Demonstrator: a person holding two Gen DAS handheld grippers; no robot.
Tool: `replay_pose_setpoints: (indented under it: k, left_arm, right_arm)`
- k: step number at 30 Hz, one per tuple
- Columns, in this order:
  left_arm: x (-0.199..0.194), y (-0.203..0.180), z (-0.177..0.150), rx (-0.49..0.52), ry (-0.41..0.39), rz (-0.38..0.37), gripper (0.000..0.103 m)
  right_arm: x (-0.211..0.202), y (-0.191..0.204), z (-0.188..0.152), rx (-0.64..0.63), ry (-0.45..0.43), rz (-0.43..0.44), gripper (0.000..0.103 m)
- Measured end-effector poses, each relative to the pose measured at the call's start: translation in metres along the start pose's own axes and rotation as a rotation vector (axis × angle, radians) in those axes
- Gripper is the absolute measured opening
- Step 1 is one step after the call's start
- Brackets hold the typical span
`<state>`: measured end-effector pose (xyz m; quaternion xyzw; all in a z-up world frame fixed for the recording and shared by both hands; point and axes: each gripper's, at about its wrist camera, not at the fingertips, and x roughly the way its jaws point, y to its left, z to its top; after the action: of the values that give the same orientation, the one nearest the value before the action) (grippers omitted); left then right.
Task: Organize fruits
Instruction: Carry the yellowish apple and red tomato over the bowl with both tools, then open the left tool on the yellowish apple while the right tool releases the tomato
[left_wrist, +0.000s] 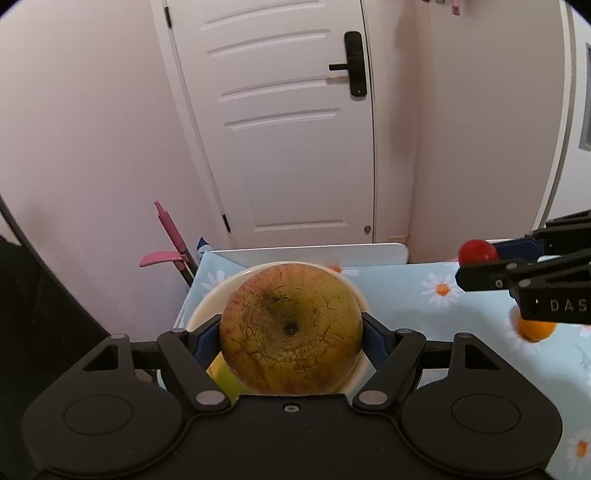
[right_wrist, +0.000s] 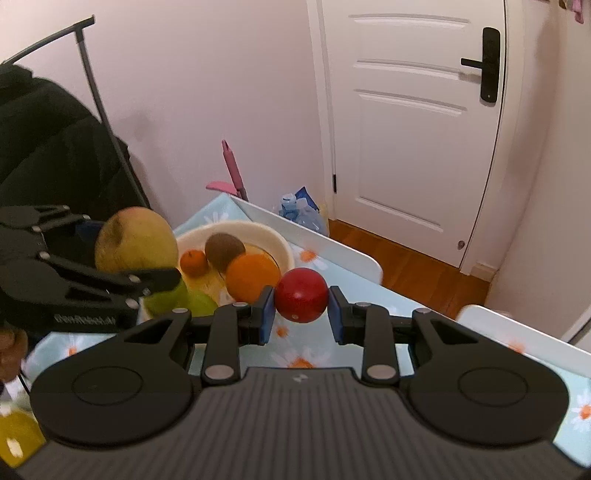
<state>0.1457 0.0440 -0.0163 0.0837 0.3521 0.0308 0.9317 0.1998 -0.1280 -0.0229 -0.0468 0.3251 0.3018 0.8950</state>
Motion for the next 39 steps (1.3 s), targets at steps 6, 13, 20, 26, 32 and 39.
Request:
replay_pose_setpoints:
  k: [6, 13, 20, 26, 32, 39]
  left_arm:
    - [0.031, 0.023, 0.003, 0.036, 0.021, -0.039, 0.079]
    - [0.065, 0.038, 0.000, 0.076, 0.051, -0.082, 0.079]
    - [0.084, 0.041, -0.004, 0.109, 0.071, -0.114, 0.079]
    - [0.092, 0.042, -0.001, 0.116, 0.087, -0.137, 0.079]
    - [0.087, 0.052, 0.003, 0.083, 0.065, -0.161, 0.097]
    - [0.074, 0.066, 0.009, 0.031, 0.035, -0.152, 0.098]
  right_arm:
    - [0.034, 0.018, 0.018, 0.032, 0.005, -0.021, 0.045]
    - [0.070, 0.029, 0.031, 0.060, 0.024, -0.049, 0.045]
    - [0.099, 0.031, 0.039, 0.076, 0.048, -0.063, 0.045]
    - [0.116, 0.031, 0.045, 0.076, 0.065, -0.071, 0.045]
    - [0.124, 0.034, 0.051, 0.055, 0.081, -0.066, 0.045]
    - [0.135, 0.037, 0.057, 0.026, 0.102, -0.048, 0.045]
